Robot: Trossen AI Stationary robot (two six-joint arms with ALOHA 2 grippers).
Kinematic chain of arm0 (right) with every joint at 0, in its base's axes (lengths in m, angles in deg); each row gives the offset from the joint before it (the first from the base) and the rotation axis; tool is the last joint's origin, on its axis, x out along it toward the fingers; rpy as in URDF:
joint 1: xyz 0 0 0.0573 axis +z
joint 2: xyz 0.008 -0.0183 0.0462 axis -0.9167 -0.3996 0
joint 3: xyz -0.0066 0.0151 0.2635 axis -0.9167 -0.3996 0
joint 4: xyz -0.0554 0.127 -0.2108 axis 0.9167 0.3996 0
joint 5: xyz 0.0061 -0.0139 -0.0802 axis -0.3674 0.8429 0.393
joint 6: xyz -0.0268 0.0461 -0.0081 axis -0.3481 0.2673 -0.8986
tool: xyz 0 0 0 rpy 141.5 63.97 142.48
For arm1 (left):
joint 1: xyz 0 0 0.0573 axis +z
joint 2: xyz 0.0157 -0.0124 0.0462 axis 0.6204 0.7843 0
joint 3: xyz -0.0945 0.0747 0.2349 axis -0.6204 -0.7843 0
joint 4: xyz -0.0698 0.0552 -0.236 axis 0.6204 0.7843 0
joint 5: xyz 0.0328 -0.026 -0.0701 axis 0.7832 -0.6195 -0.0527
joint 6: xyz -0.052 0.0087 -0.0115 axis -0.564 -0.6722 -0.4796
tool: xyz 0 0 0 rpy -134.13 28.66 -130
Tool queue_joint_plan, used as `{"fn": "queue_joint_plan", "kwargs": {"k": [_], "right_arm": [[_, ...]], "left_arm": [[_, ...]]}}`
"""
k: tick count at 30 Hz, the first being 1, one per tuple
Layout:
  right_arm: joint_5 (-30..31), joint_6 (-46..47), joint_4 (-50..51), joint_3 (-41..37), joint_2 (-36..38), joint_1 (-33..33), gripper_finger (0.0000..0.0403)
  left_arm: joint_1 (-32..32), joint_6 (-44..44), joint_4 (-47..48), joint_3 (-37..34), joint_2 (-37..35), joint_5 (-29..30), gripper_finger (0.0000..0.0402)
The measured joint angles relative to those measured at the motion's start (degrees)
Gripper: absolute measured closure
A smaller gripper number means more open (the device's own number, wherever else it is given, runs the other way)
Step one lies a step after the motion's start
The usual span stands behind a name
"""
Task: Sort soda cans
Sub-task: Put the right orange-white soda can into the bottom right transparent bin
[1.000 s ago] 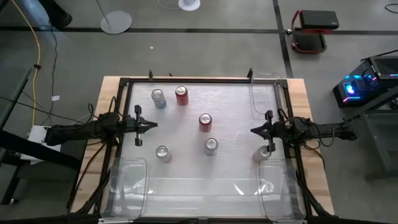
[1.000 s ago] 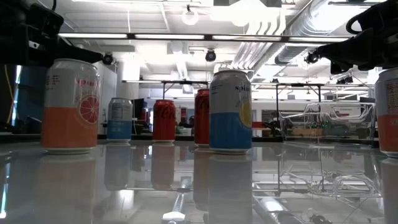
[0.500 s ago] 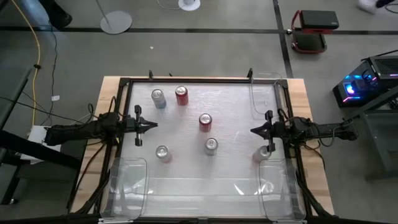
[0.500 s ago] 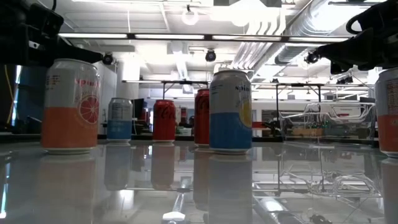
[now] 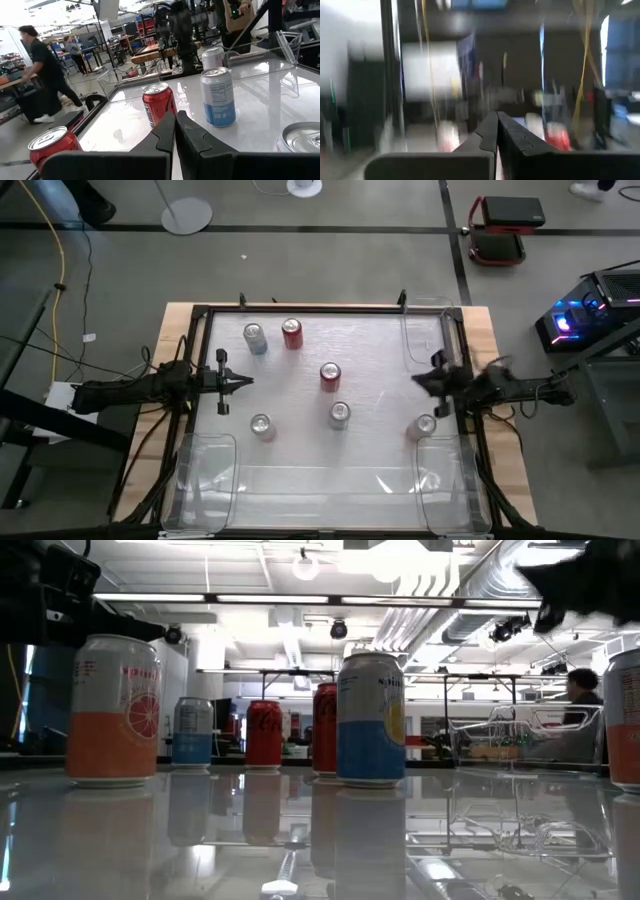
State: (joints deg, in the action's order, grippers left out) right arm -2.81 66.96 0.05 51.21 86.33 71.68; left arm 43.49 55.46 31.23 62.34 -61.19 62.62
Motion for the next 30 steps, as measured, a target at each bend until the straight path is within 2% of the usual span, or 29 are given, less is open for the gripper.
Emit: {"fn": "queue_joint_plan", "kwargs": {"k": [5, 8, 11, 13, 16, 20, 24, 26, 30], "right_arm": [[2.7, 14.8, -27.1, 0.1, 0.0, 0.0, 0.0403], [-0.7, 15.4, -28.2, 3.3, -0.5, 0.0, 0.0403], [-8.7, 12.8, -18.5, 10.3, -4.5, 0.0, 0.0403], [-9.6, 12.5, -11.6, 15.8, -9.5, 0.0, 0.0403], [-5.3, 12.4, 1.8, 25.9, -17.7, 0.0, 0.0403], [3.8, 11.6, 29.1, 40.7, -27.8, 0.0, 0.0403], [7.5, 11.3, 53.9, 53.5, -35.8, 0.0, 0.0403], [7.6, 12.7, 59.8, 57.8, -39.0, 0.0, 0.0403], [6.6, 19.4, 60.7, 63.1, -44.1, 0.0, 0.0403]], "left_arm": [[0.0, -0.1, 0.0, 0.0, 0.0, 0.0, 0.0397], [0.0, -0.1, 0.0, 0.0, 0.0, 0.0, 0.0397], [0.0, 0.0, 0.0, 0.0, 0.0, 0.0, 0.0397], [0.0, 1.8, 0.0, 0.0, 0.0, 0.0, 0.0397], [0.0, 5.8, 0.0, 0.0, 0.0, 0.0, 0.0397], [0.0, 6.4, 0.0, 0.0, 0.0, 0.0, 0.0397], [0.0, 6.4, 0.0, 0.0, 0.0, 0.0, 0.0397], [0.0, 6.4, 0.0, 0.0, 0.0, 0.0, 0.0397], [0.0, 6.4, 0.0, 0.0, 0.0, 0.0, 0.0397]]}}
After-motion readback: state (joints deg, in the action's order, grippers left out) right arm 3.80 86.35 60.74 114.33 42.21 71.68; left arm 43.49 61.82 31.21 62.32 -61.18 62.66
